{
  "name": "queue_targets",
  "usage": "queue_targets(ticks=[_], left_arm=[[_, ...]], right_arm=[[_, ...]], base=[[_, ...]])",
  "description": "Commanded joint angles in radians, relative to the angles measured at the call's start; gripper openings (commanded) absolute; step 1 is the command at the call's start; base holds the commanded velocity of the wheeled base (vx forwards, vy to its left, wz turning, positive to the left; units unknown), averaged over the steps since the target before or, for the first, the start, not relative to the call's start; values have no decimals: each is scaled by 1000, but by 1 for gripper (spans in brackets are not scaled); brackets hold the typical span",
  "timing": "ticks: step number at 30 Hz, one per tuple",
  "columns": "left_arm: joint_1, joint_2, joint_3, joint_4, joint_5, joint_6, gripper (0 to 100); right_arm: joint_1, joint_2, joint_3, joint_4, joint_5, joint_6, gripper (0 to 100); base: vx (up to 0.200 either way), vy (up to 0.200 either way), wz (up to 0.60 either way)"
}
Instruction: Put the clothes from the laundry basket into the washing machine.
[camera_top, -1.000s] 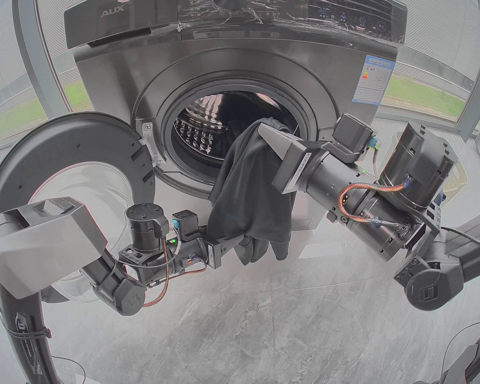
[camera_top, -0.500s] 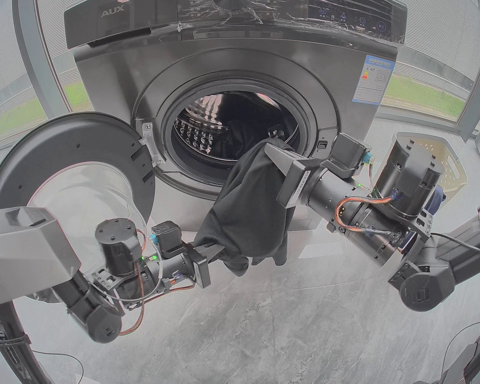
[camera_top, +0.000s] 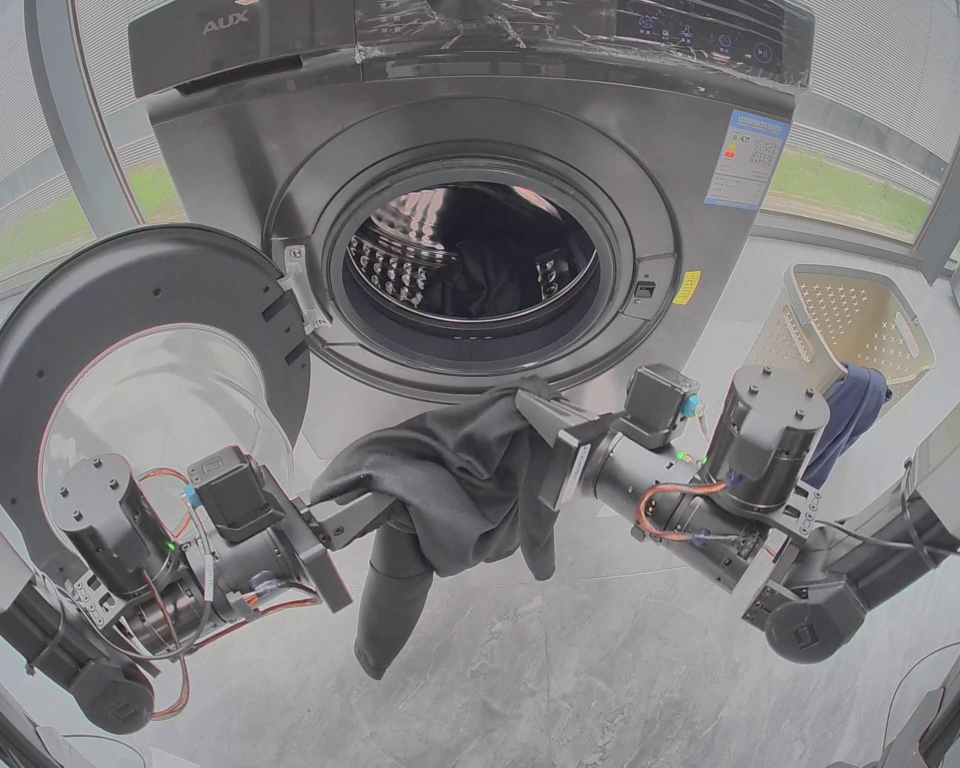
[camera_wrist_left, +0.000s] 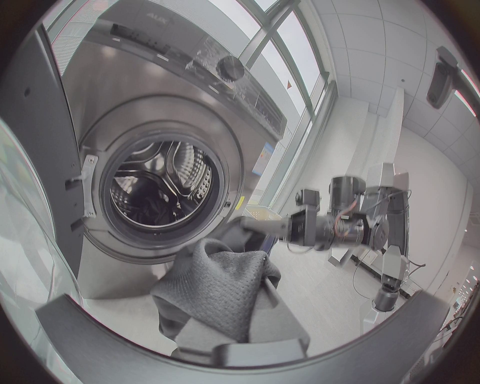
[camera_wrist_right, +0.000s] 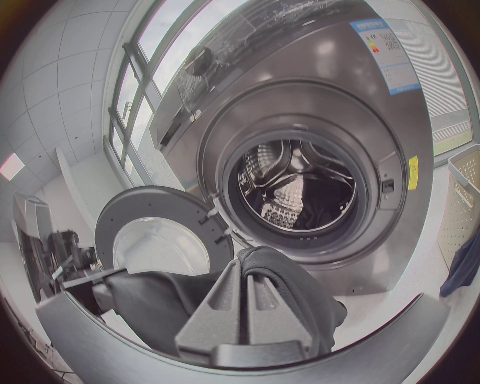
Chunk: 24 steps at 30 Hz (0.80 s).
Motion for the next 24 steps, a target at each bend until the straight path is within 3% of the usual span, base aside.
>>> queue_targets(ticks=[1, 2, 3, 6, 9, 11, 24], left_arm=[[-2, -66, 1, -1, 5, -6, 0], [-14, -58, -7, -1, 22, -6, 0], [-14, -55, -13, -1, 30, -8, 0], [-12, -43, -47, 1, 65, -15, 0], [-14, -9, -100, -1, 143, -17, 0], [-15, -1, -114, -1, 165, -17, 0], [-15, 43, -128, -1, 215, -26, 0]], right_arm=[[4, 14, 50, -1, 2, 0, 0], [7, 20, 67, -2, 1, -3, 0], [8, 28, 70, -4, 1, -3, 100], [10, 51, 79, -2, 2, -7, 100], [8, 54, 92, -1, 4, -27, 100], [11, 54, 107, -1, 5, -40, 100], [102, 52, 134, -7, 5, -44, 100]], base=[[0, 0, 0], [0, 0, 0], [0, 0, 0], [0, 0, 0], [0, 0, 0], [0, 0, 0], [0, 0, 0]])
